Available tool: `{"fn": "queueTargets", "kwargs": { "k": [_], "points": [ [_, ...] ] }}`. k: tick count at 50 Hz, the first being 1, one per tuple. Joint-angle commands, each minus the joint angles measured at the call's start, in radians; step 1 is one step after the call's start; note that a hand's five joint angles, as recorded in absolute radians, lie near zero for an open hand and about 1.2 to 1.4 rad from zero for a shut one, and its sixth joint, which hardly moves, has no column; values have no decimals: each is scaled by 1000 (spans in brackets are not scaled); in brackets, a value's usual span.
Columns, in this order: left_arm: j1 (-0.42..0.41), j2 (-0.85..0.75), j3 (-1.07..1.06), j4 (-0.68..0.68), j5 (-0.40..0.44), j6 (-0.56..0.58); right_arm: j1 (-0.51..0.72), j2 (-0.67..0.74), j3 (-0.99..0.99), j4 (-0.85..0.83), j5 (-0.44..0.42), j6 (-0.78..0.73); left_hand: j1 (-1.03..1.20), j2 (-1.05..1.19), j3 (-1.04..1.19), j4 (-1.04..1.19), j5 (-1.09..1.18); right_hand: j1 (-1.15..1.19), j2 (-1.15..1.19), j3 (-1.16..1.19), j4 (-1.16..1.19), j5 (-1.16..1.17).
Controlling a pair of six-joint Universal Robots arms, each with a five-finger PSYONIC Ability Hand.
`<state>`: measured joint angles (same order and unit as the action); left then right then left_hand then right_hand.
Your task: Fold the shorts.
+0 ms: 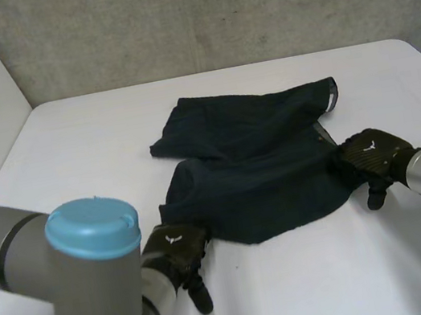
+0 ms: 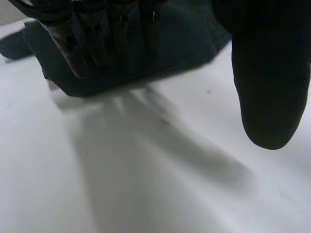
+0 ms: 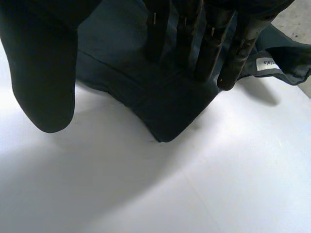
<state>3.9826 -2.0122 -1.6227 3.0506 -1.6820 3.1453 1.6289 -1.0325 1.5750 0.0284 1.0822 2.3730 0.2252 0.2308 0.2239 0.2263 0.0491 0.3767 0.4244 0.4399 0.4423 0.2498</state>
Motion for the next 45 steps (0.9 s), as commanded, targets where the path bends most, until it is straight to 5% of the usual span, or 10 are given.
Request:
{"fn": "queueTargets", "kwargs": {
  "k": [1,11,18,33,45],
  "points": [
    [13,-72,102,66,-33,9,8,52,-42,-44,1,11,24,18,25,22,25,257,209,194,191,209],
    [35,-184,248,62,-50,15,12,106,-92,-88,1,15,24,18,25,22,25,527,479,464,461,479],
    [58,-249,340,60,-50,16,16,149,-141,-108,2,17,29,24,31,28,31,1019,972,956,954,972],
    [93,-339,484,74,-38,15,49,43,-104,14,-5,230,53,47,54,52,54,1020,972,956,954,972],
    [105,-398,557,83,-36,16,92,-21,-36,31,2,256,185,179,186,184,186,1020,972,956,954,972]
  ]
}}
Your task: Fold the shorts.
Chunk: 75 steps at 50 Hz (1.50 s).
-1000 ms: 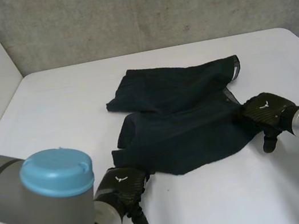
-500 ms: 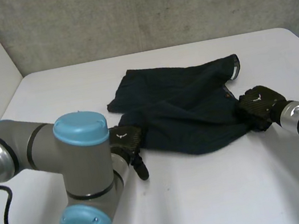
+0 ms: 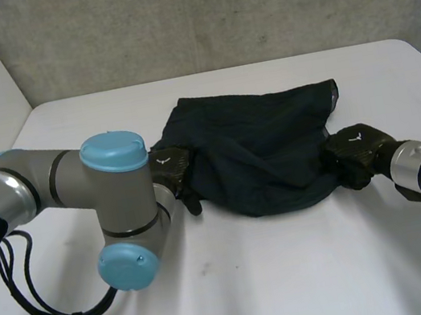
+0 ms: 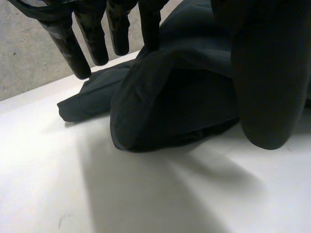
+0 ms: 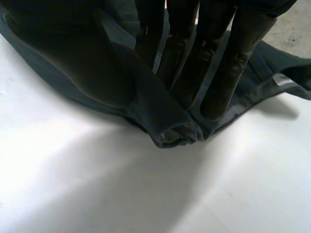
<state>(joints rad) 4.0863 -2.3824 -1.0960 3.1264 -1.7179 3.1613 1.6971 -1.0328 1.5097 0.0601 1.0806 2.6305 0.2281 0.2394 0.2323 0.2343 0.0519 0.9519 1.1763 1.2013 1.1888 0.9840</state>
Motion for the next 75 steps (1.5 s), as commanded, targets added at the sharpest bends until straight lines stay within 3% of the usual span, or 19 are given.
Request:
{"fn": "queueTargets", "kwargs": {
  "k": [1,4,11,18,28,33,42,50,57,64,71,75],
  "points": [
    [2,-31,31,11,0,0,24,-21,30,0,4,-1,211,200,207,205,213,444,220,195,207,238],
    [2,-44,33,41,-2,2,24,-23,30,0,12,0,355,343,351,349,356,444,220,195,207,238],
    [6,-63,28,146,-2,11,19,-23,32,3,18,49,1167,1156,1163,1161,1169,444,220,195,207,238],
    [39,-6,-36,133,-3,158,12,-36,35,26,51,56,1168,1157,1164,1162,1170,444,220,195,207,238],
    [57,484,-329,-110,1,383,32,-255,99,58,108,11,1168,1157,1164,1162,1170,444,220,195,207,238],
    [46,630,-445,-163,1,448,81,-374,127,124,114,-27,1168,1157,1164,1162,1170,444,220,195,207,238],
    [45,539,-527,-88,-12,460,137,-303,185,165,166,-33,1168,1157,1164,1162,1170,444,220,195,207,238],
    [43,500,-545,-130,-20,456,147,-282,213,173,206,-41,1168,1157,1164,1162,1170,444,220,195,207,238],
    [11,647,-611,-403,-84,460,148,-395,207,314,209,-147,1168,1157,1164,1162,1170,444,220,195,207,238],
    [-79,802,-696,-650,-85,492,139,-498,224,674,211,-409,1168,1157,1164,1162,1170,444,220,195,207,238],
    [-75,793,-670,-582,-88,572,144,-497,175,621,203,-416,1168,1157,1164,1162,1170,444,220,195,207,238],
    [-37,653,-552,-404,-92,608,150,-399,120,531,216,-333,1168,1157,1164,1162,1170,444,220,195,207,238]
  ]
}}
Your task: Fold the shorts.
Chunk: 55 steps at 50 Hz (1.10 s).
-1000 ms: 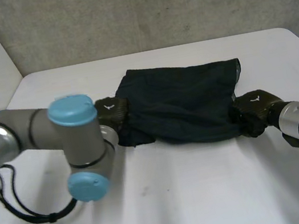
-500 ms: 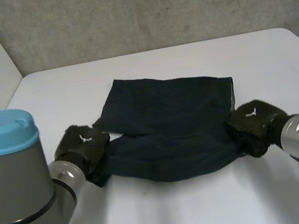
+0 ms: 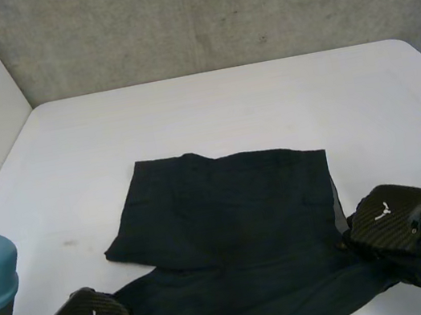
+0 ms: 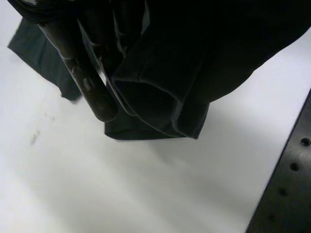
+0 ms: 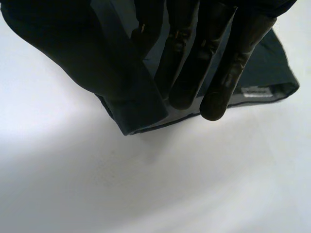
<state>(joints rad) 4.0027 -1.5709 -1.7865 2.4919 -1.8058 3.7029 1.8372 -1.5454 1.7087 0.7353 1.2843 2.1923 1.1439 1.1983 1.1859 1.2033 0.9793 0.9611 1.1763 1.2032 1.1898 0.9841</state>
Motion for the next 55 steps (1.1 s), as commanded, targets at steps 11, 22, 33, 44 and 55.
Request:
{"fn": "queueTargets", "kwargs": {
  "k": [11,22,33,44,55],
  "points": [
    [118,-593,622,389,-9,112,48,407,-363,-410,128,242,252,198,210,193,242,435,220,193,206,238],
    [136,-981,1079,446,-20,114,94,678,-573,-638,161,234,252,198,210,193,242,435,220,193,206,238],
    [161,-1066,1102,752,-24,138,116,786,-581,-916,182,251,-902,-957,-944,-961,-912,-533,-749,-776,-762,-731],
    [139,-839,883,759,-109,123,102,484,-422,-973,221,524,-960,-1014,-1002,-1019,-970,-787,-1002,-1029,-1015,-984],
    [156,-512,337,771,-81,19,53,315,-89,-668,110,685,-969,-1023,-1011,-1028,-978,-692,-907,-934,-920,-889]
  ]
}}
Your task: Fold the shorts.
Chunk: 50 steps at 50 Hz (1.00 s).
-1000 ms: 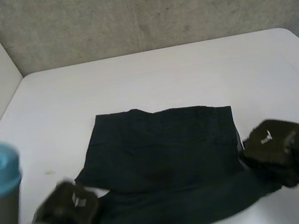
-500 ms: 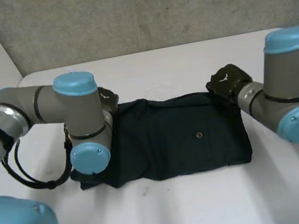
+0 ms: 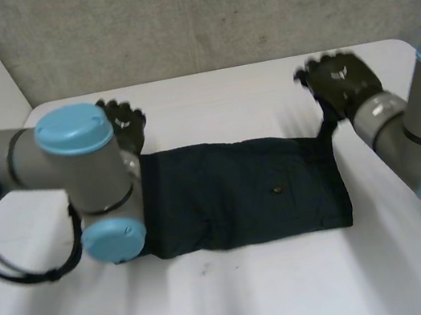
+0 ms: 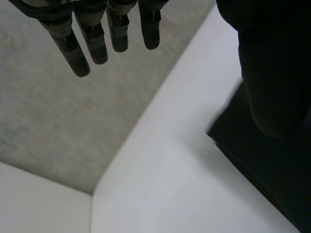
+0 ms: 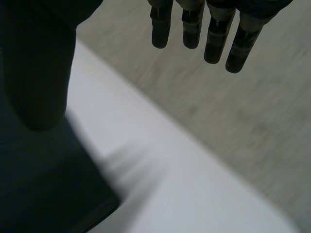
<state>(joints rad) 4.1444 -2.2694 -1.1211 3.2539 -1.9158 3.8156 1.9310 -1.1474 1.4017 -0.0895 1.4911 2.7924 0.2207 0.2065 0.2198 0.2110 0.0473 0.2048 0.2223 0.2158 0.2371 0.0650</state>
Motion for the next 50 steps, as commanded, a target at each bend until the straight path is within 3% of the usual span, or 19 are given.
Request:
{"fn": "queueTargets", "kwargs": {
  "k": [1,9,16,18,19,24,30,35,38,41,43,50],
  "points": [
    [20,226,-382,10,58,-149,-47,-83,244,148,-115,90,-45,-31,-44,-36,-46,83,65,72,50,48],
    [31,346,-529,12,216,-451,-58,-58,404,-48,-150,96,-45,-31,-44,-36,-46,197,180,186,165,162],
    [48,364,-560,17,225,-544,-64,32,399,-159,-144,82,-37,-22,-36,-27,-38,479,461,468,446,444],
    [48,364,-562,17,224,-544,-72,52,395,-170,-144,78,-37,-22,-36,-27,-38,812,794,801,779,777],
    [49,364,-562,15,224,-544,-79,60,392,-174,-144,76,-37,-22,-36,-27,-38,1188,1170,1177,1155,1153],
    [48,367,-568,7,219,-544,-116,28,398,-176,-121,72,-31,-17,-30,-21,-32,1191,1174,1180,1159,1157],
    [49,421,-588,3,221,-545,-171,-115,410,-132,-112,-22,-31,-17,-30,-21,-32,1191,1174,1180,1159,1157],
    [49,479,-603,3,221,-547,-300,-153,399,-61,-123,-267,-31,-17,-30,-21,-32,1191,1174,1180,1159,1157],
    [51,510,-608,3,222,-547,-314,-153,369,-35,-106,-402,-31,-17,-30,-21,-32,1191,1174,1180,1159,1157],
    [53,528,-611,3,221,-553,-252,-156,315,-9,-104,-542,-34,-19,-33,-24,-35,1191,1174,1180,1159,1157],
    [54,533,-614,3,222,-553,-131,-155,268,-4,-106,-589,-37,-22,-36,-27,-38,1191,1174,1180,1159,1157],
    [54,539,-614,3,221,-554,127,-115,168,-1,-163,-622,-37,-22,-36,-27,-38,1191,1174,1180,1159,1157]
  ]
}}
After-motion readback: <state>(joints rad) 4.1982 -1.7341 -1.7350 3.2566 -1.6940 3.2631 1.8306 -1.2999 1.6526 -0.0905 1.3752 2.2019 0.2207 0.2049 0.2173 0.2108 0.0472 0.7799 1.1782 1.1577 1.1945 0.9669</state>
